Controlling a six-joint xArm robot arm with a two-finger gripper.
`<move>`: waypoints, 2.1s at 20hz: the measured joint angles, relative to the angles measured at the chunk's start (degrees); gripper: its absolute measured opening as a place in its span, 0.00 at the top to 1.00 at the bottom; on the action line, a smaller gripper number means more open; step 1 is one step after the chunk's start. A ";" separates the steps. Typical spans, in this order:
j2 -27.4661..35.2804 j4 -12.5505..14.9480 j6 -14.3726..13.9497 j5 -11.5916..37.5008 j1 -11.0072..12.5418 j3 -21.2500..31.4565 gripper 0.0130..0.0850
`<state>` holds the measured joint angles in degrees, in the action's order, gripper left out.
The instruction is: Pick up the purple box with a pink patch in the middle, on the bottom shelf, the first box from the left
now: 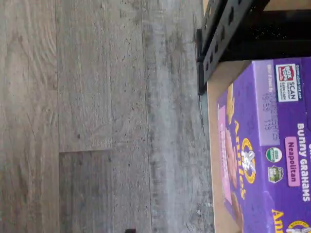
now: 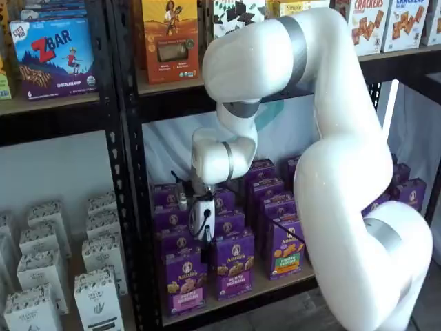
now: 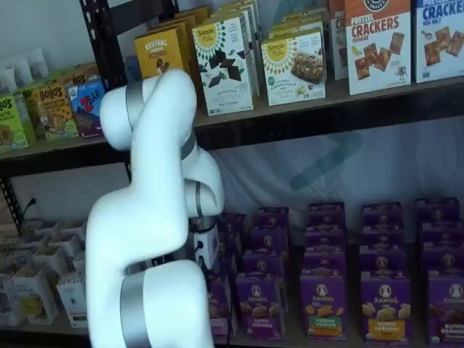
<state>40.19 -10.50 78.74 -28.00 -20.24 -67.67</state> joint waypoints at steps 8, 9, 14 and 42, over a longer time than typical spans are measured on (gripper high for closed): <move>2.01 4.90 -3.87 -0.17 0.53 -2.40 0.00; 2.21 4.61 -3.58 0.07 0.54 -2.57 0.00; 3.50 2.23 -1.49 2.62 0.45 -3.26 0.00; 15.93 7.88 -7.03 -0.11 0.00 -17.07 0.00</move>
<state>56.11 -2.62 71.71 -28.12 -20.24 -84.73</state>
